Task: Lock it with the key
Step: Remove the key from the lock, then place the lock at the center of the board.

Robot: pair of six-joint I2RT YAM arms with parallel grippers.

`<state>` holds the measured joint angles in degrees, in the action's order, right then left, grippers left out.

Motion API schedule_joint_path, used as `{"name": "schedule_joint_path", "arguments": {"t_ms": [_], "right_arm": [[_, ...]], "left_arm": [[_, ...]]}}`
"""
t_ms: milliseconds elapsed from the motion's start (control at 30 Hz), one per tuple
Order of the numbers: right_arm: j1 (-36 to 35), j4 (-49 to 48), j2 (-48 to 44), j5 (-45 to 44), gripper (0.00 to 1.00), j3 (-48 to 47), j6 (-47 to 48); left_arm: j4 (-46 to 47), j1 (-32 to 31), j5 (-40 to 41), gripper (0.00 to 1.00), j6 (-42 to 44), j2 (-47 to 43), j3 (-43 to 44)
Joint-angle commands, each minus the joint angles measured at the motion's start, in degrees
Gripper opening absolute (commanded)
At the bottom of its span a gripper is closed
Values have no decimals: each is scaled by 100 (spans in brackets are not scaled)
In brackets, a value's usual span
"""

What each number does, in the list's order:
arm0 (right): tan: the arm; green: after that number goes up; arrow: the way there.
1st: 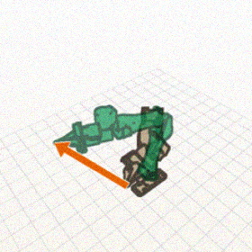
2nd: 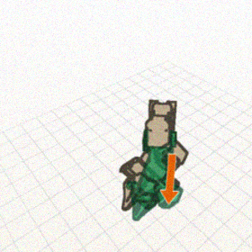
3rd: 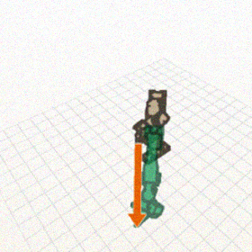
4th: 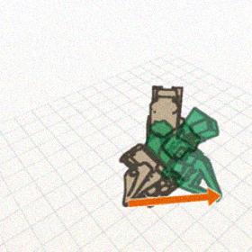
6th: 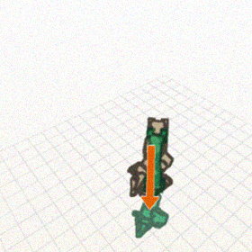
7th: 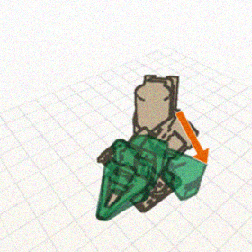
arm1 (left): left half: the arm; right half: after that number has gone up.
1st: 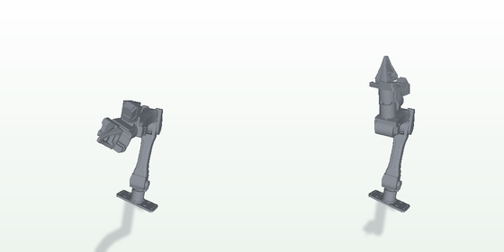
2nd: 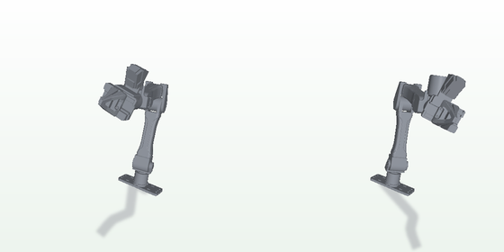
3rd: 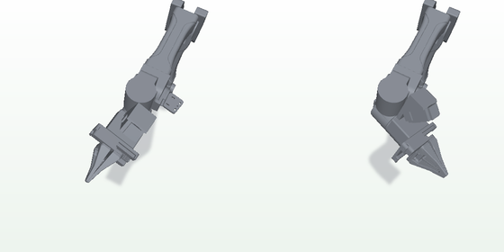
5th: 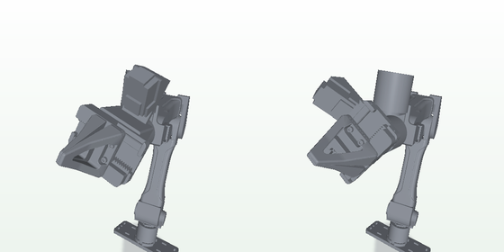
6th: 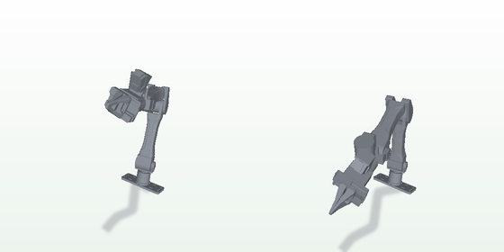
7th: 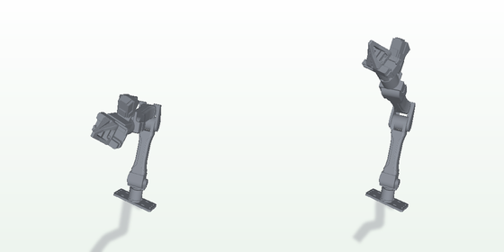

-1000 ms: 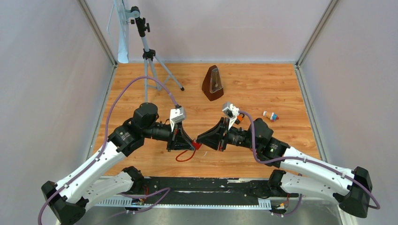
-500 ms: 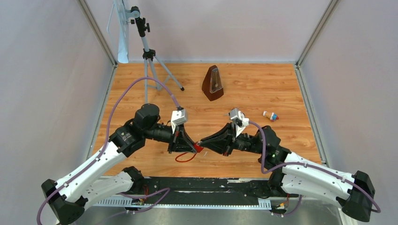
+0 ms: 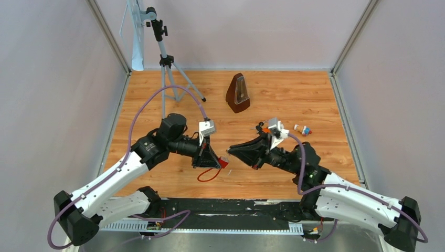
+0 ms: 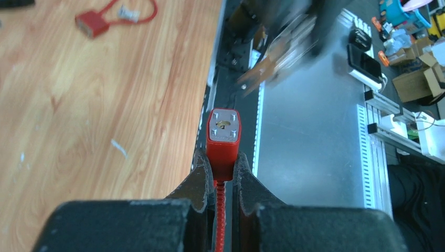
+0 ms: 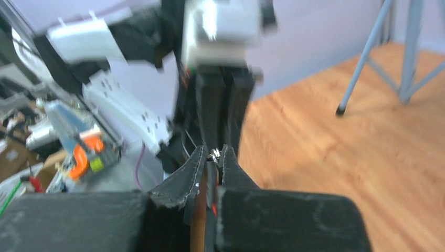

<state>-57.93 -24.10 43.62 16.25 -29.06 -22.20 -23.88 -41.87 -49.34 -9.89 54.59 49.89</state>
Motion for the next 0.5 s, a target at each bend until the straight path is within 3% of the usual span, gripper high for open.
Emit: {"name": "schedule_joint_path", "arguments": {"t_ms": [0, 200, 367, 467], "right_arm": [[47, -1275, -561, -919, 0, -293, -345], [80, -774, -577, -1118, 0, -406, -389], [82, 996, -22, -2477, 0, -1026, -615], [99, 1860, 454, -2922, 0, -1265, -868]], "left_arm": [[-670, 66, 413, 0, 76, 86, -86], [-594, 65, 492, 0, 55, 68, -44], [-438, 65, 835, 0, -77, -6, 26], [-311, 65, 1481, 0, -304, -91, 4]]}}
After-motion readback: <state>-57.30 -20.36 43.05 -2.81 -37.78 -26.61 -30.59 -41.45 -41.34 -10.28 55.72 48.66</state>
